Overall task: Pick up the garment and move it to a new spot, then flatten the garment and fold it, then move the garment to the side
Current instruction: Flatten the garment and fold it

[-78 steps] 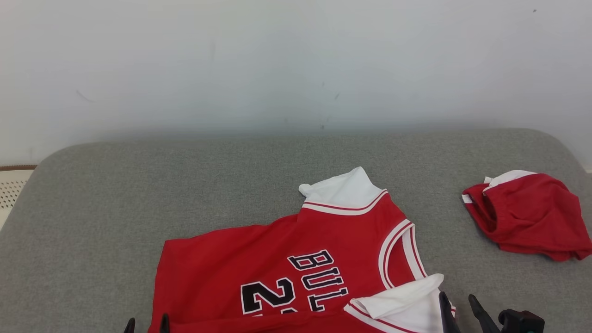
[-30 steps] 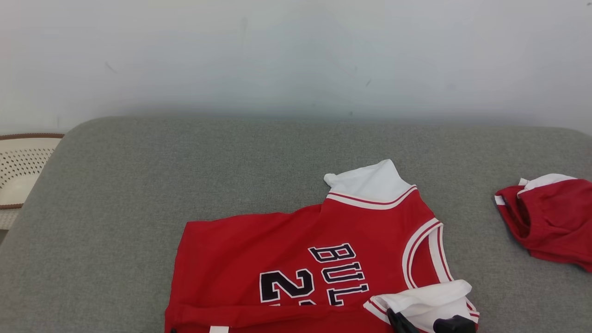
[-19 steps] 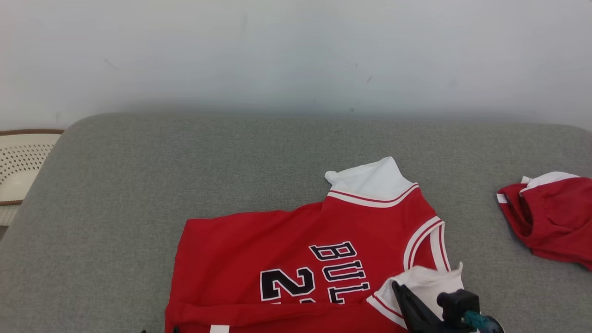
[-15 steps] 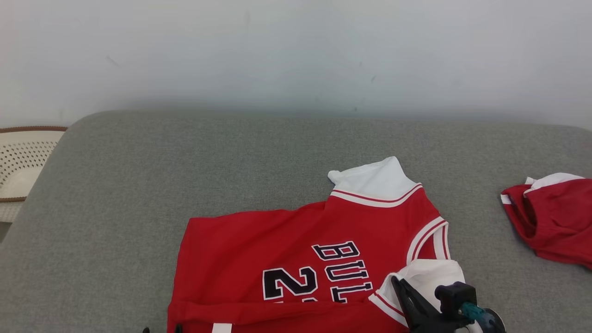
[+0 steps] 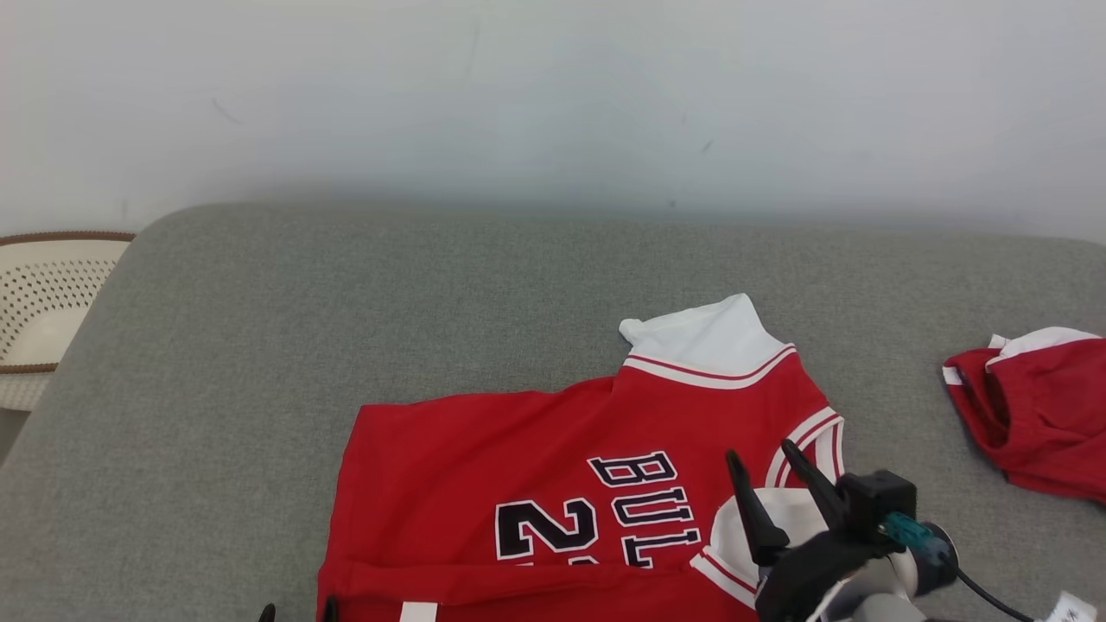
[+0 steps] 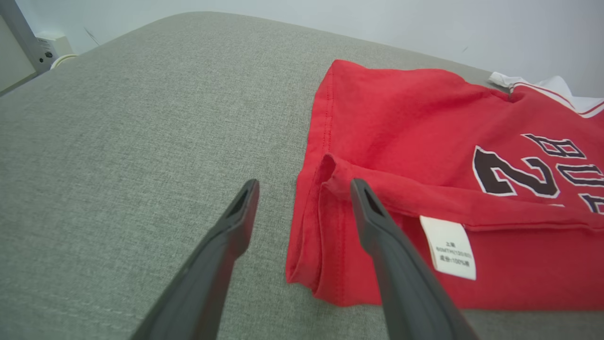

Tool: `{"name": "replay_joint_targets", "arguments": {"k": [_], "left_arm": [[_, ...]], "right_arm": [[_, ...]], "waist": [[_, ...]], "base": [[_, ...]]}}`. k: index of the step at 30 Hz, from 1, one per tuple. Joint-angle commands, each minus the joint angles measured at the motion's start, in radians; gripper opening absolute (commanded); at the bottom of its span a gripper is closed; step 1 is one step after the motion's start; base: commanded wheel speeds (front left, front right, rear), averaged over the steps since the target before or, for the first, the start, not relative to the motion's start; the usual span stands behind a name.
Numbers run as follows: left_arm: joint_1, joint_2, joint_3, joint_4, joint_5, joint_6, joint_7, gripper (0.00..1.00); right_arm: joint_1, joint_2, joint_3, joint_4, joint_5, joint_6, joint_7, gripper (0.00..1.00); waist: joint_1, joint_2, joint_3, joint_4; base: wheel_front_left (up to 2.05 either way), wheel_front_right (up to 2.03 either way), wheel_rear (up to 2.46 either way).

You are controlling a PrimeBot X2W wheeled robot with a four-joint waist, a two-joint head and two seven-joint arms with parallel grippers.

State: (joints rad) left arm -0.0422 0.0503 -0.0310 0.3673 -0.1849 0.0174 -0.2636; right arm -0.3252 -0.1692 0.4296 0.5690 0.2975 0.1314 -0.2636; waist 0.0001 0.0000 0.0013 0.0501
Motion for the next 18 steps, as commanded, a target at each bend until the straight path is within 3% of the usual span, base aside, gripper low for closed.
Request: {"name": "replay_joint_targets", "arguments": {"k": [1, 9, 18], "left_arm": [[-0.001, 0.001, 0.004, -0.005, 0.01, 0.0, -0.001, 1.0], [0.022, 0.001, 0.021, -0.039, 0.051, 0.011, -0.001, 1.0], [0.055, 0.001, 0.04, -0.052, 0.059, 0.02, -0.001, 1.0]], "right_arm": [[0.024, 0.0, -0.007, -0.002, -0.006, -0.002, 0.0, 1.0], [0.111, 0.014, -0.139, -0.078, -0.038, -0.001, -0.001, 1.0], [0.206, 0.034, -0.216, -0.132, -0.098, -0.002, -0.001, 1.0]], "waist": [[-0.0001, 0.0, -0.007, -0.003], [-0.0001, 0.0, -0.031, -0.037], [-0.0001, 0.0, -0.06, -0.065]], "base": [[0.0, 0.0, 0.0], [0.0, 0.0, 0.0], [0.0, 0.0, 0.0]]}}
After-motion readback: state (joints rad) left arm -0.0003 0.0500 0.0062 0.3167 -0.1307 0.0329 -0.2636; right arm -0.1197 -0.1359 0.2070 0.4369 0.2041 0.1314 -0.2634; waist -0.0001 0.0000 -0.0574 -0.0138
